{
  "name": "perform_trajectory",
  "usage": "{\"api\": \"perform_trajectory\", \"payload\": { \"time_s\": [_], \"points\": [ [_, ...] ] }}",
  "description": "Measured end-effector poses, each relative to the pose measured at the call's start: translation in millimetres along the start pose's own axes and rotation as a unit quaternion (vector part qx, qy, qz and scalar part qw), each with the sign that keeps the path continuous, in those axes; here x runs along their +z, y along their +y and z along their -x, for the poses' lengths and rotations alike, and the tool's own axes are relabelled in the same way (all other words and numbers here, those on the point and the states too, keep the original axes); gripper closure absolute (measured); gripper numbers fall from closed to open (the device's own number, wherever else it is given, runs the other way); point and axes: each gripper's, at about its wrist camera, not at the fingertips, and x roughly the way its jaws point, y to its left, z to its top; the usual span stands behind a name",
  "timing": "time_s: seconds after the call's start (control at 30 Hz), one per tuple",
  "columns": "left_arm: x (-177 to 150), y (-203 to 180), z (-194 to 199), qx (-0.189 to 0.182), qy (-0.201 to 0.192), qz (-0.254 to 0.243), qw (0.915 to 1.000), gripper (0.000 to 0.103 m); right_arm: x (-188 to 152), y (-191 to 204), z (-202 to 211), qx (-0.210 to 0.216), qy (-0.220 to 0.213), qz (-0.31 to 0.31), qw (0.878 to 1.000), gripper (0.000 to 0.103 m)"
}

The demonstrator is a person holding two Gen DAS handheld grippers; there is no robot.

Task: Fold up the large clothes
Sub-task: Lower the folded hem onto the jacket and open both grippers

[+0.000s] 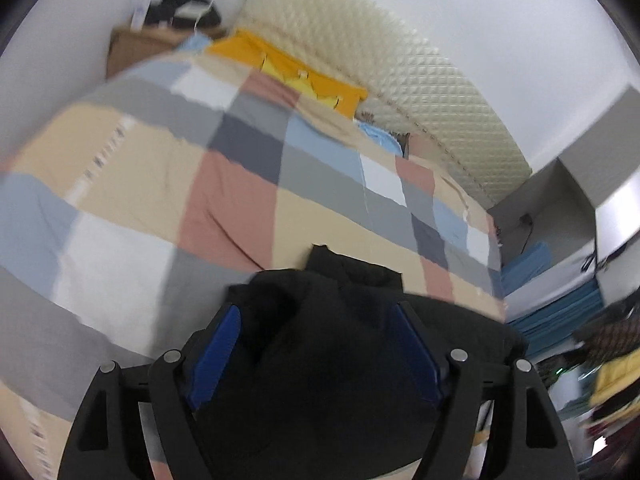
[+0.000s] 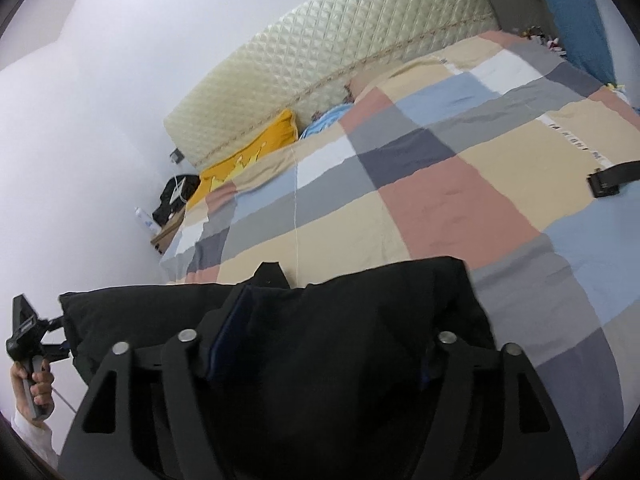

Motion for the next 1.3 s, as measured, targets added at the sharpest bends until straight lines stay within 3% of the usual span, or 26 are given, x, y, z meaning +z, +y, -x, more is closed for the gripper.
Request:
{"api": "perform_trajectory", "payload": {
  "time_s": [0.1,0.27,0.4,0.57,0.77,1.03,1.13,1.3],
  "points": [
    [-12,-5,21,0.023,-0.024,-0.039,0.9987,0.026,-2,-5,27,-0.035,-0.046,-0.004,0.998,0.017],
    [-42,-21,32,0.023,-0.051,-0.083,0.9950,0.026,-2,-12,69,-0.031,-0.111,-0.022,0.993,0.017],
    [-77,-45,19,0.012,-0.073,-0.132,0.9884,0.026,-16,6,81,-0.042,-0.123,0.013,0.991,0.017],
    [-123,-66,-12,-0.014,-0.067,-0.159,0.9848,0.026,-54,34,88,-0.044,-0.126,0.056,0.989,0.017],
    [-161,-95,-34,-0.011,-0.091,-0.206,0.9742,0.026,-99,61,85,-0.033,-0.107,0.095,0.989,0.016],
    [-165,-115,-77,0.053,-0.095,-0.246,0.9632,0.026,-122,87,39,-0.021,-0.046,0.137,0.989,0.022],
    [-155,-118,-85,0.058,-0.094,-0.242,0.9640,0.026,-122,91,18,-0.023,-0.028,0.135,0.990,0.022],
    [-138,-118,-105,0.076,-0.076,-0.225,0.9684,0.026,-121,94,-11,-0.061,-0.005,0.156,0.986,0.022]
  ]
}}
